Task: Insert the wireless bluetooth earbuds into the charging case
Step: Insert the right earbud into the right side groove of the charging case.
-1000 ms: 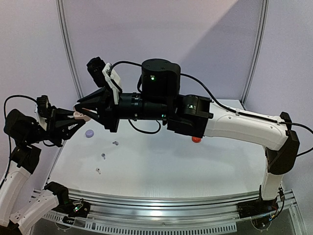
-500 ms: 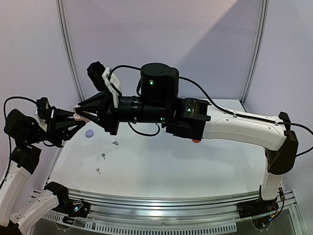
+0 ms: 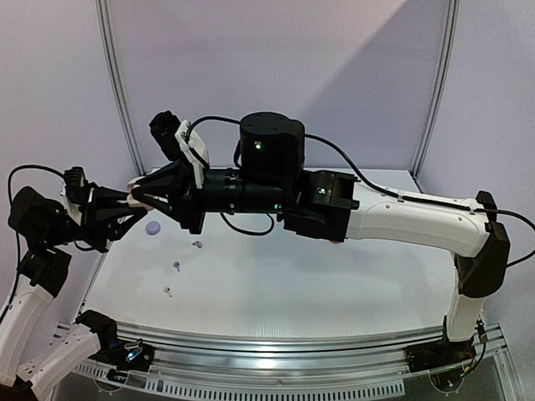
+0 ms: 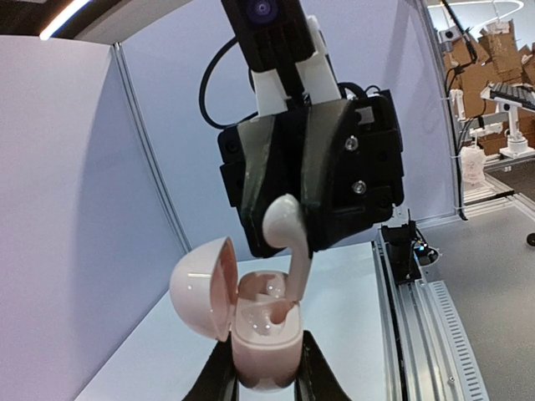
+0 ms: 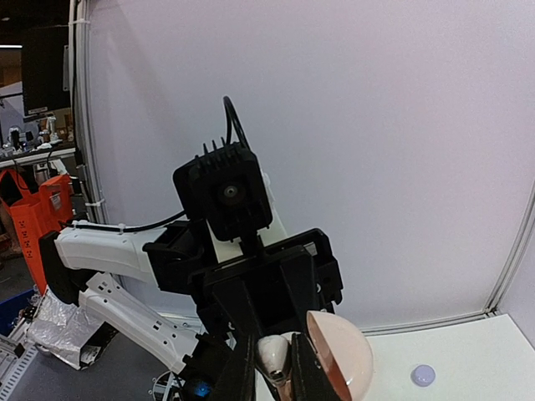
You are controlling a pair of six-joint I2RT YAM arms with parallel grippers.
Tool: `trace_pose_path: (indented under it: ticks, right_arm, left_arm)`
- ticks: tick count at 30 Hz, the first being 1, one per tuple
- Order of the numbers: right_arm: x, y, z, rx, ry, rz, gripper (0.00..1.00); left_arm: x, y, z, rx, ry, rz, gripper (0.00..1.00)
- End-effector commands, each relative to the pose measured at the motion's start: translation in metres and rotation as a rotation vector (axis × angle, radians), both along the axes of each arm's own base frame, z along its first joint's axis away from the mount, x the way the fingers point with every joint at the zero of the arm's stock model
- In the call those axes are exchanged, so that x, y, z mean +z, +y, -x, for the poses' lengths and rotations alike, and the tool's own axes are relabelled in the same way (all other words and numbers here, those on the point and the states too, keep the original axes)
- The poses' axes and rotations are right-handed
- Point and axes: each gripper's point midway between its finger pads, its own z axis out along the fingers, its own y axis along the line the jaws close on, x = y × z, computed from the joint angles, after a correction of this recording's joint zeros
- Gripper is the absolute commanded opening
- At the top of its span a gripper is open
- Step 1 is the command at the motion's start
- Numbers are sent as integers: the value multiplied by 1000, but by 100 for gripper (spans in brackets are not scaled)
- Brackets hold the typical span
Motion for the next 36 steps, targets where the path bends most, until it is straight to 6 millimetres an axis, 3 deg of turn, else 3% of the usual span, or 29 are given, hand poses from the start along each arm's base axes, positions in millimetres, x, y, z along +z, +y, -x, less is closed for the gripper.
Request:
trace_pose_path:
  ticks: [1, 8, 21, 36]
  right_arm:
    - [11, -15, -9, -42, 5, -13, 0]
    - [14, -16, -9, -43, 4, -24, 0]
    - [-15, -10, -19, -57, 34, 33, 0]
    - [-27, -11, -29, -78, 68, 49, 16]
  left_arm:
    - [-3, -2, 2, -20, 17, -3, 0]
    - [-3, -3, 2, -20, 17, -3, 0]
    - [4, -2, 3, -17, 16, 12, 0]
    - [6, -2, 3, -24, 24, 22, 0]
